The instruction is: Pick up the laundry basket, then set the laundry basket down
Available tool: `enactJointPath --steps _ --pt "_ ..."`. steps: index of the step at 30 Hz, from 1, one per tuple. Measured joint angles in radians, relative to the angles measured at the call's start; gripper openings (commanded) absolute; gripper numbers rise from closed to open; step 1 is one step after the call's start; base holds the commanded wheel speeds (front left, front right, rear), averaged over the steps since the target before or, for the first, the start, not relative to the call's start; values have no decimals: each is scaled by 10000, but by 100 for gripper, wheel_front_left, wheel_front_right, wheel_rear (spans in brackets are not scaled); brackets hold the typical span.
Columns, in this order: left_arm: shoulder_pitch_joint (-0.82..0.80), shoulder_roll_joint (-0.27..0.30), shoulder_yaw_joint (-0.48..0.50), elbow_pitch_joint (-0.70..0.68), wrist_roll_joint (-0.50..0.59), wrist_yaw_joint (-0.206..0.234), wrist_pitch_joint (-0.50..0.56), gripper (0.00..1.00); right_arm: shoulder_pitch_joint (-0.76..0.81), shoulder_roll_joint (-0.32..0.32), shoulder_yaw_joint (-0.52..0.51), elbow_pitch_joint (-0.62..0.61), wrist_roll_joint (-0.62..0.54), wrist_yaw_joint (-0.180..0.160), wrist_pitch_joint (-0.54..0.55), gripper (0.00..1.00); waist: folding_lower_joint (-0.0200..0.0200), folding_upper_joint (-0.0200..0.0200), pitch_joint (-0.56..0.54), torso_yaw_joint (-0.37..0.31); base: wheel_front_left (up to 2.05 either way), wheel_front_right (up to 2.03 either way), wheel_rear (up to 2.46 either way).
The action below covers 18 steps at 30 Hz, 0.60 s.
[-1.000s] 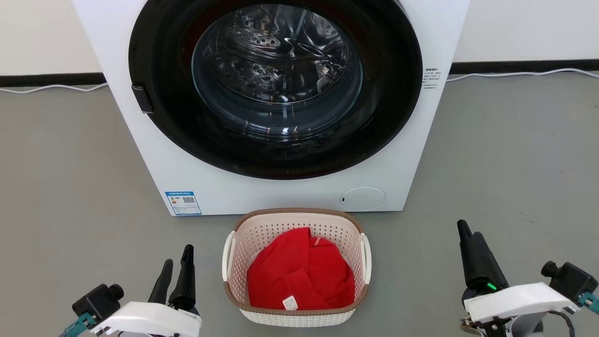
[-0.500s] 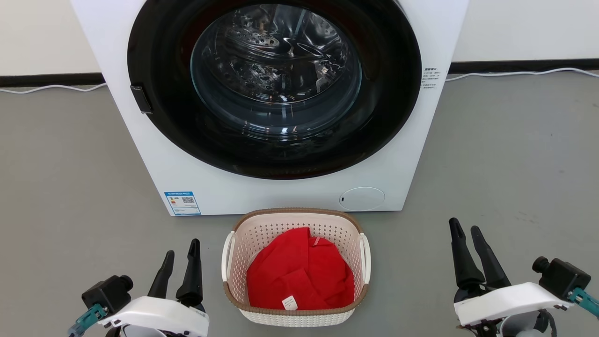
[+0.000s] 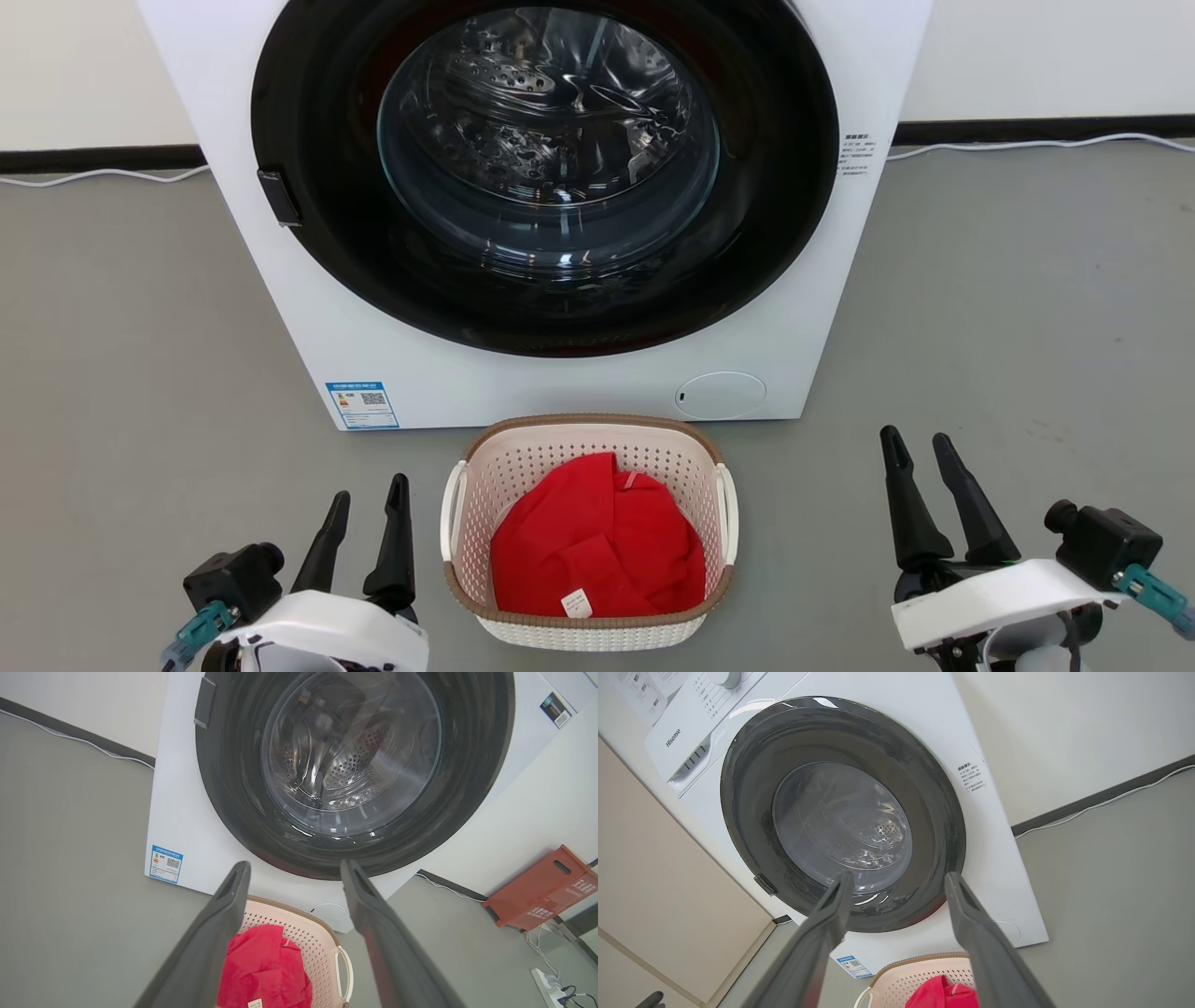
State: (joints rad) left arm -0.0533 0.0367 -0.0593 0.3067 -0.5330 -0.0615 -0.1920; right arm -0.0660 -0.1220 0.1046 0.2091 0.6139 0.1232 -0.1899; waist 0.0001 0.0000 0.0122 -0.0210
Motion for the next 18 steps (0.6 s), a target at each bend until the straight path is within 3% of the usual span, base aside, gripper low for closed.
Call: enactJointPath --steps 18 --pt "-206 23 -245 33 1870 102 -560 100 -17 -35 27 132 -2029 2 -527 100 -1 0 2 -33 0 0 0"
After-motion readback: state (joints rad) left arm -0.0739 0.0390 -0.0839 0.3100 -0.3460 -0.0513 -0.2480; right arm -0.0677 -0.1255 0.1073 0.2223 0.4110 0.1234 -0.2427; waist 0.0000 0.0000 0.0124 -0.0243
